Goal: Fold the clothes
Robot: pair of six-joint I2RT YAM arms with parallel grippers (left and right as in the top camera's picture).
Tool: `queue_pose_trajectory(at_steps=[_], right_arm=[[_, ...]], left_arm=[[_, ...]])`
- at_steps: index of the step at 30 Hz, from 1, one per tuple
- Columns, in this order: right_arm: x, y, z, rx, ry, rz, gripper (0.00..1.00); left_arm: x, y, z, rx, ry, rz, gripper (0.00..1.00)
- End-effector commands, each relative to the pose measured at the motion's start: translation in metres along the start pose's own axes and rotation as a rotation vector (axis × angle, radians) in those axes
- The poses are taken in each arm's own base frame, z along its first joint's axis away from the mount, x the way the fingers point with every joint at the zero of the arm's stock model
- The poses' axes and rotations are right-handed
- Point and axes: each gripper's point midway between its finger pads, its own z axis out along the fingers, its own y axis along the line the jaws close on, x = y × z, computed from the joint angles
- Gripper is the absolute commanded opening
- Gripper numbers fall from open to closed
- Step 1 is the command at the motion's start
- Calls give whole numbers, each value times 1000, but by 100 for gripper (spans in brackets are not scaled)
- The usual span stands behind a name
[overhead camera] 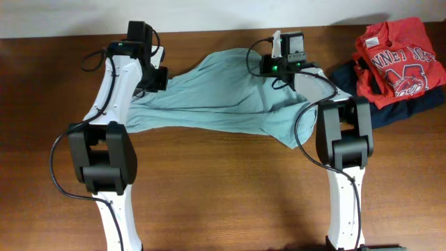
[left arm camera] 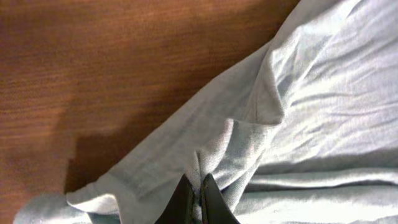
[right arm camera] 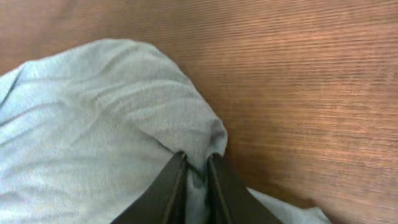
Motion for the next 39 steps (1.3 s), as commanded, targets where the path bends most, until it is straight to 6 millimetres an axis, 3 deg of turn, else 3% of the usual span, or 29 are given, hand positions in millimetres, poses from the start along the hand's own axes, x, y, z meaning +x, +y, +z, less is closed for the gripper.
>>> queue_pose_trajectory(at_steps=[1, 6, 12, 14, 17, 20, 24, 27, 32, 39], right_arm=[[-8, 0, -1, -2, 1, 9, 13], [-37, -1, -28, 5, 40, -41, 7], [-85, 5, -99, 36, 81, -52, 4], [-92, 5, -122, 47, 99, -44, 4], [-87, 6, -154, 58, 160, -48, 4], [-73, 3, -173, 72, 236, -45, 4], [-44, 2, -183, 76, 360, -51, 4], [-35, -3, -185, 101, 397, -55, 4], [-31, -24, -194, 173, 422, -35, 4], [-26, -66, -210, 280, 445, 43, 4]], left_arm=[[-5, 3, -6, -2, -28, -18, 1], [-15, 4, -8, -5, -68, -20, 1], [-24, 22, -16, -17, -101, -50, 1], [-26, 31, -19, -23, -109, -65, 1], [-25, 43, -21, -30, -110, -87, 1], [-23, 53, -21, -37, -107, -105, 1], [-22, 64, -21, -44, -107, -124, 1], [-23, 70, -22, -49, -118, -134, 1], [-28, 67, -22, -45, -135, -128, 1], [-34, 45, -18, -28, -144, -89, 1]])
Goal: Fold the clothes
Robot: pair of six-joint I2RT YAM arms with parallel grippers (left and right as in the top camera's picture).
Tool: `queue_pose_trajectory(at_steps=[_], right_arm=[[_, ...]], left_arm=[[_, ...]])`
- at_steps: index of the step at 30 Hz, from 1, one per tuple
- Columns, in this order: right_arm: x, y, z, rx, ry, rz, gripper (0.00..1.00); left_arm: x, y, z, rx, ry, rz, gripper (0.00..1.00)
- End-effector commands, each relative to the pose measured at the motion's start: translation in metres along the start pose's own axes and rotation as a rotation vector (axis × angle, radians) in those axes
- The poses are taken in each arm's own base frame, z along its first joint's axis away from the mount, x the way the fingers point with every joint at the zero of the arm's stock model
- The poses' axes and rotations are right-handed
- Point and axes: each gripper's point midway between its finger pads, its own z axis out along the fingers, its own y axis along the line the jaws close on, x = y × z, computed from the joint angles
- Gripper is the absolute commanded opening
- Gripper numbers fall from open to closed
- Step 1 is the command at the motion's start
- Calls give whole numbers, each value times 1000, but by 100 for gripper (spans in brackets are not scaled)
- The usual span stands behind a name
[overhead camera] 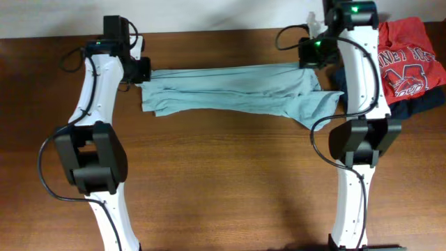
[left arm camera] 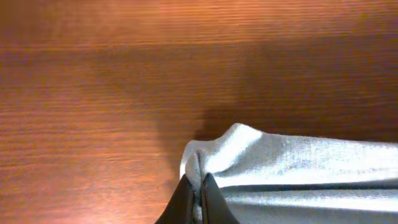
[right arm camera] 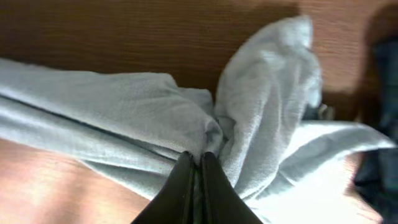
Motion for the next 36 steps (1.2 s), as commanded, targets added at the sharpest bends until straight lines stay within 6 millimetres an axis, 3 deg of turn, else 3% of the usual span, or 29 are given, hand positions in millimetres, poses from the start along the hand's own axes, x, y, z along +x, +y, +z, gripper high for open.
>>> queue_pose_trajectory(at_steps=[1, 8, 17, 23, 24, 25, 26, 27, 28, 31, 36], right_arm=[[-2, -45, -13, 107, -23, 64, 4], [17, -67, 4, 129, 58, 154, 4], [55, -82, 41, 168, 223, 207, 4], [67, -92, 56, 169, 265, 242, 4], [68, -93, 56, 170, 266, 245, 7], [68, -94, 56, 170, 265, 248, 24], [67, -95, 56, 170, 263, 248, 47], [67, -96, 56, 170, 259, 249, 61], [65, -96, 56, 170, 253, 250, 66], [60, -90, 53, 132, 236, 255, 71], [38, -68, 34, 22, 153, 238, 79]], left_arm=[[-11, -3, -6, -25, -35, 5, 1], [-3, -35, 20, -11, 3, 71, 1], [34, -36, 63, -11, 145, 76, 1], [49, -34, 81, -14, 201, 75, 1], [50, -34, 82, -14, 202, 75, 0], [50, -34, 82, -14, 203, 75, 1], [50, -34, 83, -14, 204, 75, 14], [50, -34, 83, -14, 203, 75, 26], [50, -34, 82, -14, 202, 75, 39], [50, -31, 82, -16, 202, 69, 52], [47, -26, 78, 30, 195, 36, 56]])
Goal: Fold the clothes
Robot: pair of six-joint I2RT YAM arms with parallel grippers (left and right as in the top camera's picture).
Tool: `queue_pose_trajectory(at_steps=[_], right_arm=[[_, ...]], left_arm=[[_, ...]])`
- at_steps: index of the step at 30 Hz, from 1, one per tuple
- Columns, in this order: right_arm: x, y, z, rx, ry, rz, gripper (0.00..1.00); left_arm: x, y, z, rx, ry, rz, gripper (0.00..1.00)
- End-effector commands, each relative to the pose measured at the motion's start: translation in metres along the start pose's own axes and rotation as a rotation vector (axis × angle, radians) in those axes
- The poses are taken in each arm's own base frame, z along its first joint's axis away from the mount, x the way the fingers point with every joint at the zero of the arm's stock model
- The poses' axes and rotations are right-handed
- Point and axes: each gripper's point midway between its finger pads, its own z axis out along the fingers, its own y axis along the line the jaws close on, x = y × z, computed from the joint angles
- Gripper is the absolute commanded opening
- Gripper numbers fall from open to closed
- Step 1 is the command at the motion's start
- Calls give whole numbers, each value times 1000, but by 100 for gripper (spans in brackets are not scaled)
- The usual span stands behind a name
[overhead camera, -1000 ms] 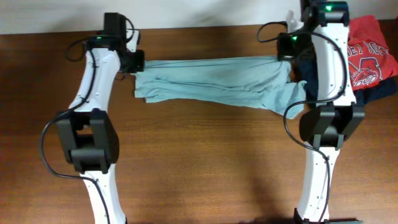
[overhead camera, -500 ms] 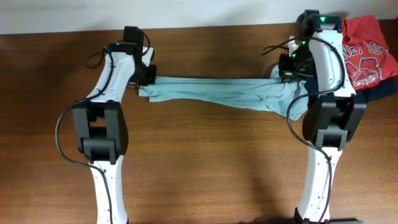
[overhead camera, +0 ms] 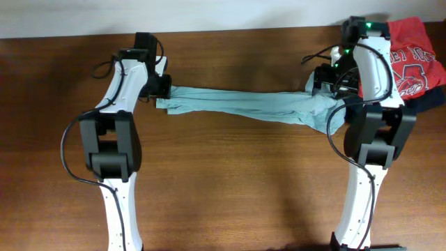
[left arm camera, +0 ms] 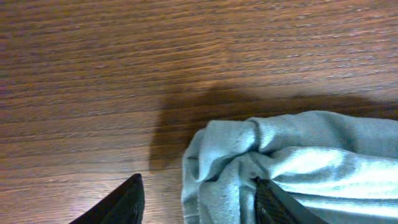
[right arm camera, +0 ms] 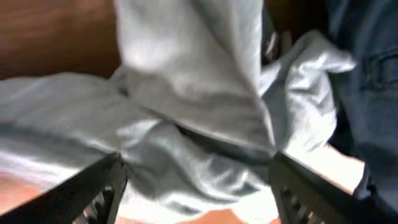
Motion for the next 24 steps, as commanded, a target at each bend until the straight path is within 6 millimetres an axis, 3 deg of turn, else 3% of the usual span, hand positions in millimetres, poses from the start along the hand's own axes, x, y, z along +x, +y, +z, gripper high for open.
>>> queue_pose_trajectory(at_steps=[1, 5, 7, 13, 20, 22, 24], right_arm=[[-14, 21, -31, -84, -93, -26, 81], [-17, 36, -61, -95, -159, -65, 82], [-13, 45, -67, -88, -164, -102, 82], [4, 81, -57, -77, -112, -180, 79], [20, 127, -44, -56, -91, -286, 77], [23, 134, -43, -52, -88, -299, 77], [24, 136, -42, -53, -86, -304, 77]], left_arm=[[0, 8, 1, 44, 1, -36, 56], [-9, 21, -21, 108, -51, -107, 56], [-13, 29, -34, 139, -81, -132, 56], [-21, 48, -68, 247, -158, -190, 56], [-12, 78, -78, 233, -161, -241, 55], [-10, 75, -79, 265, -160, -222, 55], [-14, 57, -84, 351, -184, -135, 56]])
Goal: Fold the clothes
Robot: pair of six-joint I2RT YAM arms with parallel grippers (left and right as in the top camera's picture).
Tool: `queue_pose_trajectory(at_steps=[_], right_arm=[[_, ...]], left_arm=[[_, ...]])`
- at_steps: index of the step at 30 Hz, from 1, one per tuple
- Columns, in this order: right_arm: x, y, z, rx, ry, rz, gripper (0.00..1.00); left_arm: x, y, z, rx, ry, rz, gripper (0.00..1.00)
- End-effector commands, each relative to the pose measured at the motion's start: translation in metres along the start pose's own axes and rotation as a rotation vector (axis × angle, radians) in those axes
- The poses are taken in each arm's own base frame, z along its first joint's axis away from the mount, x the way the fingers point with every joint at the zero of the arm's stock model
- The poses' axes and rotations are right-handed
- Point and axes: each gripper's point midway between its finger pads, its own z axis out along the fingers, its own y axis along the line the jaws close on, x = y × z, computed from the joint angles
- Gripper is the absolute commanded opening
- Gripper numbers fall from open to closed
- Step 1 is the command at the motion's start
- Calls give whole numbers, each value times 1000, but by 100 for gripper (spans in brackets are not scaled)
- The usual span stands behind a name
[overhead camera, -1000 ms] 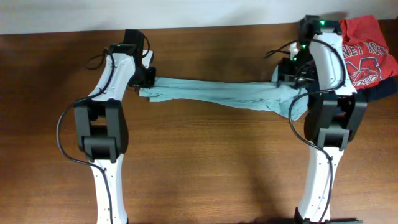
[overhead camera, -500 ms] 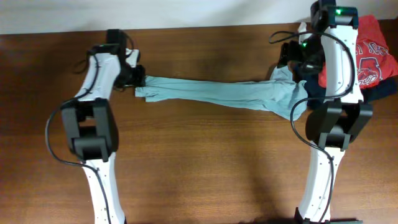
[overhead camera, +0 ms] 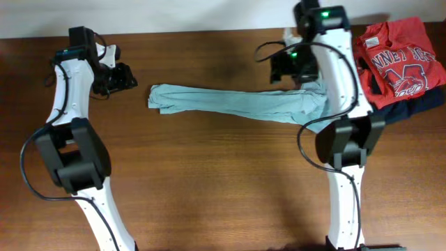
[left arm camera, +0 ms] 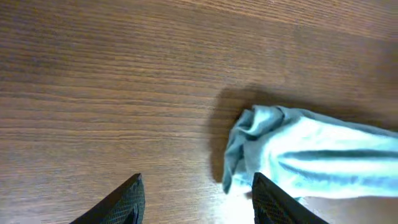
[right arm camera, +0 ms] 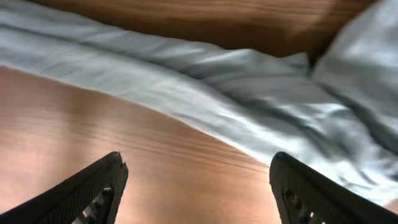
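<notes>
A light teal garment (overhead camera: 237, 102) lies stretched in a long narrow strip across the back of the wooden table (overhead camera: 223, 181), bunched at its right end. My left gripper (overhead camera: 122, 78) hovers open to the left of the strip's left end (left arm camera: 261, 143), apart from it; in its own view the gripper (left arm camera: 198, 200) holds nothing. My right gripper (overhead camera: 282, 66) is open above the strip's right part, the cloth (right arm camera: 236, 87) passing beyond its fingers; that gripper (right arm camera: 198, 190) has only bare wood between its fingers.
A red printed shirt (overhead camera: 397, 59) lies on a dark blue garment (overhead camera: 418, 104) at the table's back right corner, next to the right arm. The back edge of the table runs just behind both grippers.
Both grippers have pulled away from the teal garment. The left one now sits well left of the strip's end; the right one has shifted left and back. The garment lies free on the table.
Both grippers were shut on the teal garment, which lay broad and loose between them. Then they stood far apart with the cloth pulled taut into a band. Later both were open at its ends, and now they are clear of it.
</notes>
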Motion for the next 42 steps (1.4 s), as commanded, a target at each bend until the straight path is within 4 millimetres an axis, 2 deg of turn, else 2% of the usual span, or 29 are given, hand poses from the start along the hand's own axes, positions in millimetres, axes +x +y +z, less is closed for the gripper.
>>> queue_pose_trajectory(at_steps=[1, 5, 8, 13, 18, 22, 27, 30, 33, 34, 38, 42], right_arm=[[0, -3, -5, 16, -10, -4, 77], [2, -4, -5, 16, -1, -1, 77], [4, -5, -5, 22, 7, -1, 77], [5, -13, -6, 43, 11, 8, 72], [4, -23, -9, 31, 6, 35, 71], [6, -36, -12, 33, 13, 61, 71], [5, -46, -14, 34, 8, 82, 71], [5, -48, -14, 35, 6, 86, 71], [5, -49, -15, 35, 3, 89, 71], [5, -50, -16, 35, 2, 90, 71], [6, -54, -17, 36, 3, 101, 70], [8, -61, -19, 36, 9, 116, 67]], left_arm=[[-7, -38, -15, 160, -40, 130, 57], [-3, -53, -9, 166, -26, 185, 69], [0, -57, -2, 176, -10, 189, 71], [16, -73, 24, 297, 57, 171, 71], [37, -69, 53, 286, 146, 178, 71], [44, -56, 60, 219, 181, 173, 71], [48, -57, 68, 220, 198, 173, 71], [57, -64, 81, 231, 230, 180, 71], [68, -80, 95, 280, 264, 189, 71], [71, -85, 101, 294, 273, 194, 67], [79, -100, 113, 307, 295, 222, 38], [81, -110, 115, 311, 297, 243, 8]])
